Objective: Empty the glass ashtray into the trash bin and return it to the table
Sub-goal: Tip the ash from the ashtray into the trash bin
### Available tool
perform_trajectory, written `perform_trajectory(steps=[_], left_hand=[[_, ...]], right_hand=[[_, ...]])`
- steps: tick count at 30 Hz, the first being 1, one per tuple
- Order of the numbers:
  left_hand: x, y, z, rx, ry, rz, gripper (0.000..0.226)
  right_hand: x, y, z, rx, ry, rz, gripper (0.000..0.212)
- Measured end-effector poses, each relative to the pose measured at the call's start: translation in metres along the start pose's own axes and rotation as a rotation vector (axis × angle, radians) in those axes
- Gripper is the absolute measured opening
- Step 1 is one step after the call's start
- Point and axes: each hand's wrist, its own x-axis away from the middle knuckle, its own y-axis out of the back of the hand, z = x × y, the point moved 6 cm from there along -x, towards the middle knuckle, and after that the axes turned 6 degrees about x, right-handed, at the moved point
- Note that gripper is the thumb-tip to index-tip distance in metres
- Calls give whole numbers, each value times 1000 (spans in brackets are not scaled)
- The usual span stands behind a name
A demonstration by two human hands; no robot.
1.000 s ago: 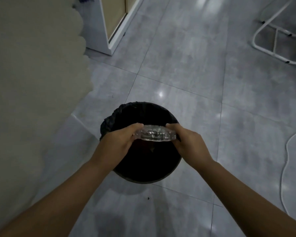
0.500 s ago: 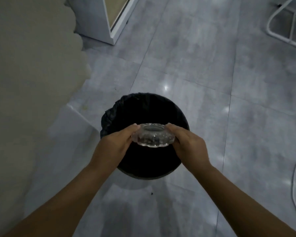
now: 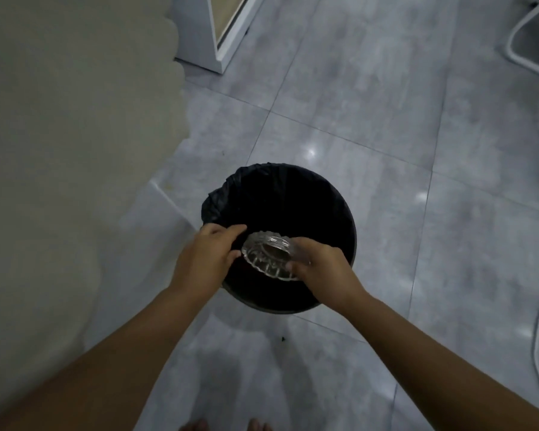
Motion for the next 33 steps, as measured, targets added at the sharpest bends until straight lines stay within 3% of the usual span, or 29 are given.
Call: perform_trajectory(steps=[3,5,7,8,10,17,19,23,29,33], left_hand=[[1,7,22,70,198,-57,72],[1,2,35,313,347,-23,75],[0,-3,38,467,433,-6,76],[0,-3,40,474,455,-10,76],[0,-2,45,491,492,-20,78],[5,-4,46,536,490,-1,76],[6,-5,46,524,490,-12,76],[5,-3,47,458,502,-32,69],[8,0,40,444,467,-9,62],[17,8,30,353,406,-2,51]], right_hand=[[11,3,-2,-110,-83,-127,35],[29,1,9,-18,49,-239,38],[47,-20,19,246,275,-187,50],[54,-35,20,390,360,-136,55],[55,-49,15,450,346,-70,53],[44,-24,0,-83,-54,-301,35],[47,-18,7,3,29,-336,36],[56,-42,24,310,282,-148,40],[55,-30,0,-39,-95,-221,38],[54,-13,-8,-394,-316,-228,22]])
